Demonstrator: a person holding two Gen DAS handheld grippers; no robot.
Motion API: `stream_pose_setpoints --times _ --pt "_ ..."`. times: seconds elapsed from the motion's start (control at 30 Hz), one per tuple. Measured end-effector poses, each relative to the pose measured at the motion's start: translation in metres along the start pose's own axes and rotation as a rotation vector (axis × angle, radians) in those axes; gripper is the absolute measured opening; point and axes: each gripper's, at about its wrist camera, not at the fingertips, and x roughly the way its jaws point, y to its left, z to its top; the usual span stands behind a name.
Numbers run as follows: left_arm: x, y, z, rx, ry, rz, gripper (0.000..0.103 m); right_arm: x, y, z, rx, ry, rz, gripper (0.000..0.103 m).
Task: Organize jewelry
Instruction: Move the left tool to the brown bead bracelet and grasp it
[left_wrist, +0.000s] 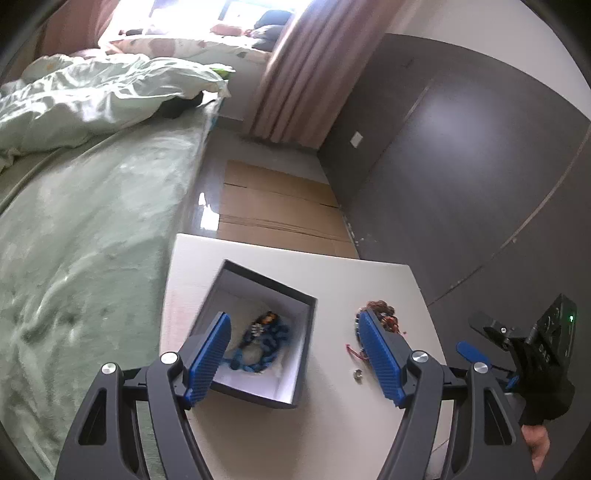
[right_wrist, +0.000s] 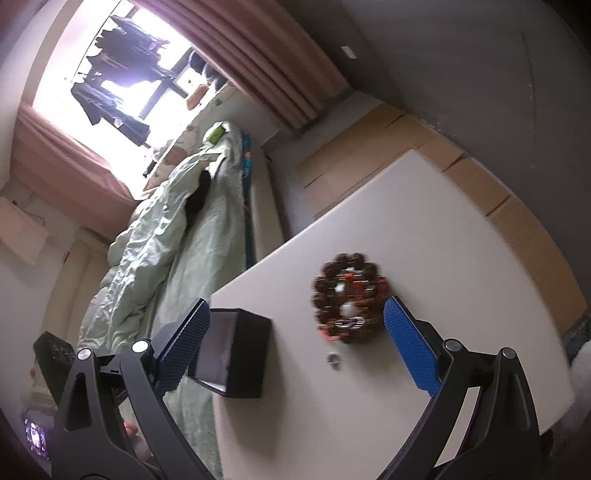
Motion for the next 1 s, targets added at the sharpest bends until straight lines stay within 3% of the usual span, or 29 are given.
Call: stream_pose_setpoints --times 0.37,0.47,0.63,1.0 --pt "0.021 -0.038 -0.006 0.039 0.022 -0.042 0.069 -0.003 -0.019 -0.005 0.008 0.04 -0.072 0.094" --pt "0.032 -0.05 -0.013 0.057 0.038 -0.058 0.065 0.0 -0.029 -0.005 0.046 0.052 -0.072 0.081" --pt "0.057 -0.06 -0.026 0.067 0.096 -0.079 0.052 0.007 -0.044 -0.004 0.116 0.073 -0.069 0.069" --pt "0.103 -0.074 -0.031 0.066 0.17 -0.127 0.05 0.004 -0.048 0.007 0.159 0.054 -0.046 0.066"
